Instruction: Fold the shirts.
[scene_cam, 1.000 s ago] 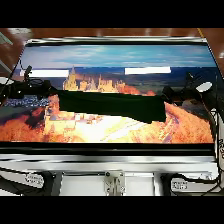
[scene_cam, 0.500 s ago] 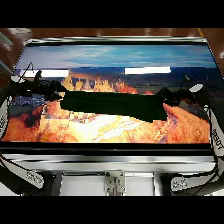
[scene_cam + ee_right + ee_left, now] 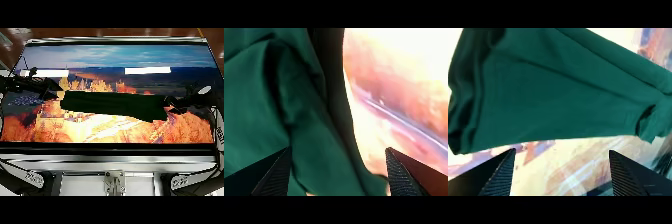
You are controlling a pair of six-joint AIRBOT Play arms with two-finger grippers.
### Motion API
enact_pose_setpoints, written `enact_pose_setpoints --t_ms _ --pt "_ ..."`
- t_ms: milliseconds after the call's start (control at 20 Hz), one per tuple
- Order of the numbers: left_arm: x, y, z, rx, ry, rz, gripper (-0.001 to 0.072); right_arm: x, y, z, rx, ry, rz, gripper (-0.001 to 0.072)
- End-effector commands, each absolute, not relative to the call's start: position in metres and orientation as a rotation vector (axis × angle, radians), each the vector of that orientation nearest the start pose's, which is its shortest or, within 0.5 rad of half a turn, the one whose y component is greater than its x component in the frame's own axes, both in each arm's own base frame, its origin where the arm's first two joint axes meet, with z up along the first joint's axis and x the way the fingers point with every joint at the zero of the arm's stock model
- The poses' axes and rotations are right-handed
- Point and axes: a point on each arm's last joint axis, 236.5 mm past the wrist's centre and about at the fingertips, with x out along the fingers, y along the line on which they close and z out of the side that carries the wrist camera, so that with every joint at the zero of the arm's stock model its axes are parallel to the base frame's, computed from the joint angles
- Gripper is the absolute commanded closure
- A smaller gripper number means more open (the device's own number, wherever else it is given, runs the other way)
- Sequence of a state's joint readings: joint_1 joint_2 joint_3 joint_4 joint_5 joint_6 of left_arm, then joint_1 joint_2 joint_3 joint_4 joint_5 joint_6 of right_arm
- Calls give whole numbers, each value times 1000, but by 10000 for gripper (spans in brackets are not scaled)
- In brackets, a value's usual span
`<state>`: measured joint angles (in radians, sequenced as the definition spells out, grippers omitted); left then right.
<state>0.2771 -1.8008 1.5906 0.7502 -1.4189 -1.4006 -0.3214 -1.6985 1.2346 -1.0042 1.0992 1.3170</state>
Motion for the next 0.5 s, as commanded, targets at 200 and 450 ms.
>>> enact_pose_setpoints --t_ms 200,450 --pt "473 -114 16 -666 1298 -606 -11 450 35 -127 901 1353 184 136" --pt "492 -185 25 -636 1186 -671 609 455 43 -78 762 1262 296 647"
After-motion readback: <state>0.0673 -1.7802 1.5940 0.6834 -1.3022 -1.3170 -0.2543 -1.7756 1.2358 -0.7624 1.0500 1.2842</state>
